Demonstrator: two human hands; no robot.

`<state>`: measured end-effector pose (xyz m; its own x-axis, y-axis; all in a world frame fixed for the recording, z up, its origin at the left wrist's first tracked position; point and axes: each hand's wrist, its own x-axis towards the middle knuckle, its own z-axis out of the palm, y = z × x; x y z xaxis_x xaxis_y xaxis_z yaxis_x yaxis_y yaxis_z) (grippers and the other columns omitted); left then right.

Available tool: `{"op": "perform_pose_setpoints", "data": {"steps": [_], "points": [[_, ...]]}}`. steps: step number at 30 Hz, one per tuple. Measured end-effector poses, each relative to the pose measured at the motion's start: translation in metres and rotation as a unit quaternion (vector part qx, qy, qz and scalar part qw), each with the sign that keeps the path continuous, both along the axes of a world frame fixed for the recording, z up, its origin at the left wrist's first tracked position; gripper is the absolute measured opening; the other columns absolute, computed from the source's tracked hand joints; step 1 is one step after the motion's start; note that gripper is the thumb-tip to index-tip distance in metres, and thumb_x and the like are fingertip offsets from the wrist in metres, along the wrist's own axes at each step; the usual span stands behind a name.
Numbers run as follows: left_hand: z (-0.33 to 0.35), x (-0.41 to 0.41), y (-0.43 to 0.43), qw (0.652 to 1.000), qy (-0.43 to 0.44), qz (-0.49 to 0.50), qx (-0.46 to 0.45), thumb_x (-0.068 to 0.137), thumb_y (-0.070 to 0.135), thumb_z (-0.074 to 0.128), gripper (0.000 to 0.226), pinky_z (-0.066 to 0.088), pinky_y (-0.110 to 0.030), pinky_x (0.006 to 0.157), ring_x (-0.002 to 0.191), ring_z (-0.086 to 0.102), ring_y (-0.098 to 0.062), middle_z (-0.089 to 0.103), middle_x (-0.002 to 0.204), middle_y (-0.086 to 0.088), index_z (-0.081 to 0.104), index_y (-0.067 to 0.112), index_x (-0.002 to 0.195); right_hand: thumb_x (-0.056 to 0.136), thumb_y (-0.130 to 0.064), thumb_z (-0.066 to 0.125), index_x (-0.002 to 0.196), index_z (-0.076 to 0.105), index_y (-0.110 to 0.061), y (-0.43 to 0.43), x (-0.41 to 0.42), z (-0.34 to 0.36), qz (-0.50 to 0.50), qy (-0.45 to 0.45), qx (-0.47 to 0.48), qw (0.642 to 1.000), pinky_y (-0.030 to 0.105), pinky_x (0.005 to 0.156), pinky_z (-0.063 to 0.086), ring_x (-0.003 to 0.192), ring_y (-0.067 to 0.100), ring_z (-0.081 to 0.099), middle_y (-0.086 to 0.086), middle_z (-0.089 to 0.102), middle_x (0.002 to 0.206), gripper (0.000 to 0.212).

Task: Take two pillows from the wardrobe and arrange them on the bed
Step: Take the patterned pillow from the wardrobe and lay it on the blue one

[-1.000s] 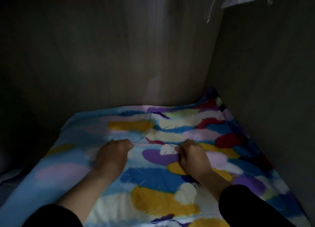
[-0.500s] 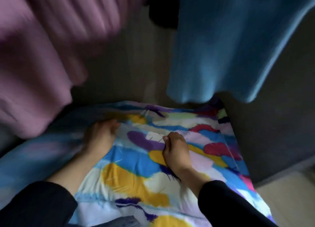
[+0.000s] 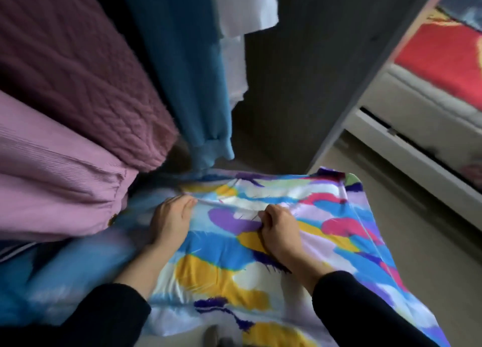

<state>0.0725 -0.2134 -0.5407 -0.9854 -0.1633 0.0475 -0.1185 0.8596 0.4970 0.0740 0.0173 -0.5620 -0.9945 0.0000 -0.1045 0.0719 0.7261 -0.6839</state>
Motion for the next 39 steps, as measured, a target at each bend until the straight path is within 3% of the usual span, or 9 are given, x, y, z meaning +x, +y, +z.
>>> {"op": "perform_pose_setpoints", "data": {"steps": [7, 12, 17, 21, 25, 29, 35, 39], "points": [[0.065, 0.039, 0.123, 0.994, -0.071, -0.07, 0.049, 0.089, 0.018, 0.058, 0.016, 0.048, -0.038, 0.072, 0.089, 0.065, -0.034, 0.073, 0.096, -0.016, 0.071, 0.009, 0.089, 0.085, -0.005, 0.054, 0.064, 0.039, -0.019, 0.138, 0.046, 0.117, 0.036, 0.022, 0.07, 0.997, 0.031, 0.063, 0.029, 0.072, 0.033, 0.051, 0.017, 0.059, 0.072, 0.03], [0.11, 0.035, 0.235, 0.981, -0.082, -0.159, 0.076, 0.092, 0.025, 0.052, 0.021, 0.043, -0.031, 0.087, 0.107, 0.061, -0.023, 0.071, 0.111, -0.005, 0.071, 0.016, 0.097, 0.084, -0.002, 0.054, 0.064, 0.05, -0.002, 0.259, 0.052, 0.18, -0.005, 0.015, 0.101, 0.995, 0.042, 0.066, 0.041, 0.075, 0.035, 0.052, 0.019, 0.058, 0.073, 0.02], [0.16, 0.008, 0.358, 0.974, -0.06, -0.209, 0.066, 0.09, 0.032, 0.055, 0.02, 0.046, -0.033, 0.081, 0.102, 0.062, -0.028, 0.072, 0.109, -0.001, 0.072, 0.022, 0.094, 0.089, -0.007, 0.053, 0.064, 0.049, -0.008, 0.385, 0.03, 0.232, -0.02, 0.04, 0.134, 0.99, 0.042, 0.072, 0.042, 0.081, 0.033, 0.051, 0.019, 0.058, 0.076, 0.025], [0.193, -0.019, 0.448, 0.958, -0.056, -0.277, 0.054, 0.092, 0.026, 0.052, 0.024, 0.046, -0.037, 0.078, 0.095, 0.061, -0.031, 0.07, 0.099, -0.011, 0.069, 0.01, 0.086, 0.089, -0.01, 0.055, 0.066, 0.053, -0.001, 0.472, 0.004, 0.27, -0.026, 0.066, 0.186, 0.98, 0.048, 0.072, 0.045, 0.084, 0.034, 0.052, 0.019, 0.06, 0.076, 0.025], [0.22, -0.066, 0.514, 0.941, -0.03, -0.335, 0.018, 0.095, 0.027, 0.046, 0.029, 0.046, -0.044, 0.078, 0.093, 0.059, -0.034, 0.066, 0.096, -0.015, 0.063, 0.006, 0.085, 0.087, -0.017, 0.059, 0.066, 0.058, -0.006, 0.536, -0.04, 0.302, -0.055, 0.121, 0.266, 0.955, 0.043, 0.074, 0.039, 0.09, 0.032, 0.052, 0.012, 0.063, 0.078, 0.024], [0.239, -0.125, 0.561, 0.945, -0.001, -0.327, 0.024, 0.093, 0.029, 0.049, 0.03, 0.046, -0.044, 0.069, 0.083, 0.061, -0.036, 0.065, 0.085, -0.014, 0.059, 0.006, 0.078, 0.085, -0.022, 0.06, 0.075, 0.069, -0.007, 0.58, -0.108, 0.322, -0.071, 0.148, 0.326, 0.931, 0.041, 0.075, 0.031, 0.096, 0.032, 0.046, 0.012, 0.056, 0.093, 0.02], [0.259, -0.237, 0.603, 0.948, 0.03, -0.317, 0.023, 0.093, 0.029, 0.05, 0.029, 0.043, -0.043, 0.066, 0.086, 0.061, -0.038, 0.068, 0.089, -0.016, 0.058, 0.006, 0.077, 0.083, -0.008, 0.058, 0.073, 0.065, -0.007, 0.607, -0.231, 0.334, -0.125, 0.095, 0.284, 0.946, 0.034, 0.057, 0.033, 0.077, 0.037, 0.061, 0.007, 0.043, 0.075, 0.012], [0.266, -0.323, 0.622, 0.95, 0.023, -0.308, 0.037, 0.092, 0.03, 0.05, 0.032, 0.047, -0.046, 0.071, 0.087, 0.06, -0.038, 0.067, 0.088, -0.018, 0.059, 0.006, 0.075, 0.08, -0.002, 0.059, 0.075, 0.069, -0.009, 0.621, -0.319, 0.333, -0.134, 0.096, 0.292, 0.942, 0.032, 0.056, 0.037, 0.074, 0.037, 0.062, 0.014, 0.056, 0.079, 0.013]]}}
